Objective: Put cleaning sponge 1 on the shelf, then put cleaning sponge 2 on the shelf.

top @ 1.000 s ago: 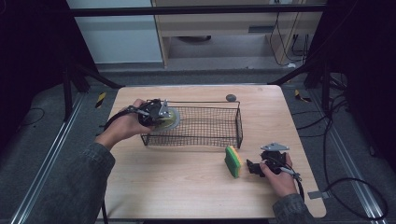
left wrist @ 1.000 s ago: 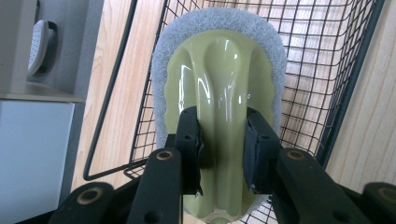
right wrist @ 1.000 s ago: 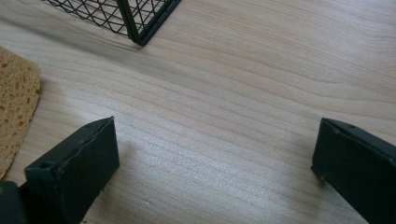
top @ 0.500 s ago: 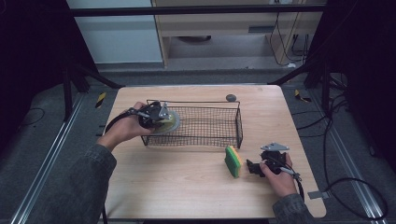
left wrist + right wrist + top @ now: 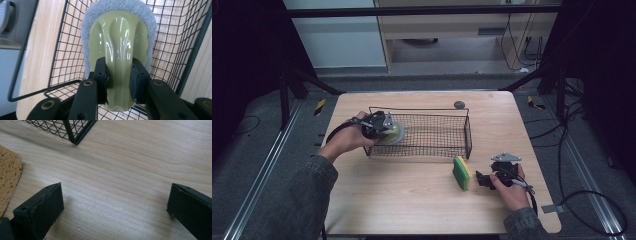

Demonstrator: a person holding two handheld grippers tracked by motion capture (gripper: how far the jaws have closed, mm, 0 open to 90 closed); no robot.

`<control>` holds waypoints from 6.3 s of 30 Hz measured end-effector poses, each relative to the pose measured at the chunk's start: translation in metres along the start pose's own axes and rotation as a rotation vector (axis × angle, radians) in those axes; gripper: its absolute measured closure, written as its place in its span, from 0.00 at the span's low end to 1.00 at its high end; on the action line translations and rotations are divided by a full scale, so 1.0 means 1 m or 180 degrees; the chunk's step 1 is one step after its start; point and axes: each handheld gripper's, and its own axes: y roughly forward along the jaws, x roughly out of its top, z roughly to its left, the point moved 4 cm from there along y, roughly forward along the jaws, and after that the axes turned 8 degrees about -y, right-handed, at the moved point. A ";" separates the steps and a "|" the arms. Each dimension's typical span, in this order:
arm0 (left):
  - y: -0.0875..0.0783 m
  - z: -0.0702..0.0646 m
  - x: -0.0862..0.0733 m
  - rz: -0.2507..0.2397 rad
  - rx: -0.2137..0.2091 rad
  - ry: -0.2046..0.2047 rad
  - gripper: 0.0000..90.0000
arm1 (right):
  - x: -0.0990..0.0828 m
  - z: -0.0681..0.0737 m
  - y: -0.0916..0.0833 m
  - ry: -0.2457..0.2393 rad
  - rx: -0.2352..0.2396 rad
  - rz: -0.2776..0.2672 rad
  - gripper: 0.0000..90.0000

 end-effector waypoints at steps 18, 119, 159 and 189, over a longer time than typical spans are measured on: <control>0.013 -0.003 0.000 0.0101 -0.0217 -0.0071 0.78 | 0.000 0.000 0.000 -0.0005 -0.0006 0.0005 0.01; -0.012 -0.108 -0.084 -0.1082 0.0384 -0.2223 0.05 | -0.003 0.001 -0.011 -0.0055 0.0030 0.0124 0.13; 0.032 -0.099 -0.123 -0.0948 0.0098 -0.2822 0.00 | 0.104 0.075 -0.082 -0.0650 0.0536 0.1185 0.21; 0.033 -0.097 -0.123 -0.0955 0.0071 -0.2799 0.00 | 0.109 0.086 -0.032 -0.0653 0.0669 0.1512 0.67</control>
